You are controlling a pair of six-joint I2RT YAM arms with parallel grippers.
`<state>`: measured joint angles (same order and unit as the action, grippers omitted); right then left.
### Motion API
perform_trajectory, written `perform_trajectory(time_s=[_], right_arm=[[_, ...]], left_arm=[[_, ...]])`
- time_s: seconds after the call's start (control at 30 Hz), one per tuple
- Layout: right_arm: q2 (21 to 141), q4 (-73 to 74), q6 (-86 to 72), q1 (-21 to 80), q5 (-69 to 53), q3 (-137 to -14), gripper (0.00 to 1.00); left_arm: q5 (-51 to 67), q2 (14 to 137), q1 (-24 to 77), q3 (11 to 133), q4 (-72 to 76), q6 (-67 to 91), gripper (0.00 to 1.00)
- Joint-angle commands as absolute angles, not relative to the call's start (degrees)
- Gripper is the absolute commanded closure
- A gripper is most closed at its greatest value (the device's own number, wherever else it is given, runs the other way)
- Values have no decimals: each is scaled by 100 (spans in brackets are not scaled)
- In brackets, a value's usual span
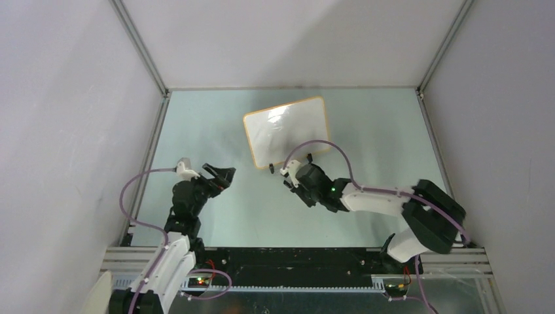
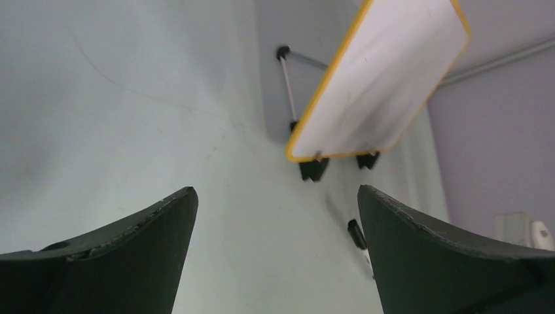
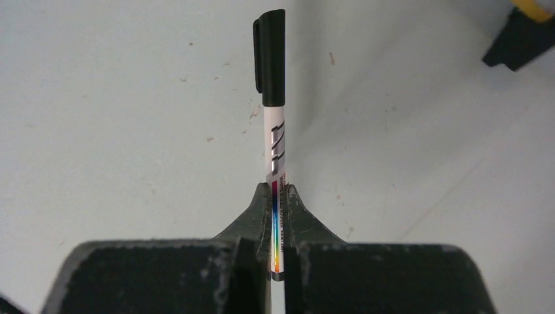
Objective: Write a sentence on the whiteboard
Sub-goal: Pick up the whiteboard marker from the center of the board, then pass from the right arm to the left
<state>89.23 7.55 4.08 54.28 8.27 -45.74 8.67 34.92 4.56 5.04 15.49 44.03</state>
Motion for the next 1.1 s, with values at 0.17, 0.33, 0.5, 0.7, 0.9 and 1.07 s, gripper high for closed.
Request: perform_trajectory(time_s=[0.17, 0.33, 0.5, 0.7, 0.9, 1.07], right_arm=[[6824, -800, -259, 5043, -715, -3487, 100], [6479, -1178, -679, 4496, -2032, -3241, 100], [6424, -1264, -719, 4376, -2397, -3191, 100], [6287, -1469, -783, 4303, -2622, -3048, 100], [6322, -1526, -862, 4210, -2722, -3041, 100], [6345, -1519, -901, 4140, -2721, -3042, 100]], left_arm=[[1282, 4288, 2123, 1238, 2671, 5714, 7], [976, 4543, 2826, 1365, 3369, 5721, 19], [900, 5272, 3325, 1628, 3920, 5726, 33], [856, 5962, 3550, 1779, 4489, 5803, 34], [977, 6423, 3714, 1878, 4921, 5954, 39], [1016, 6761, 3921, 1882, 5363, 6091, 43]])
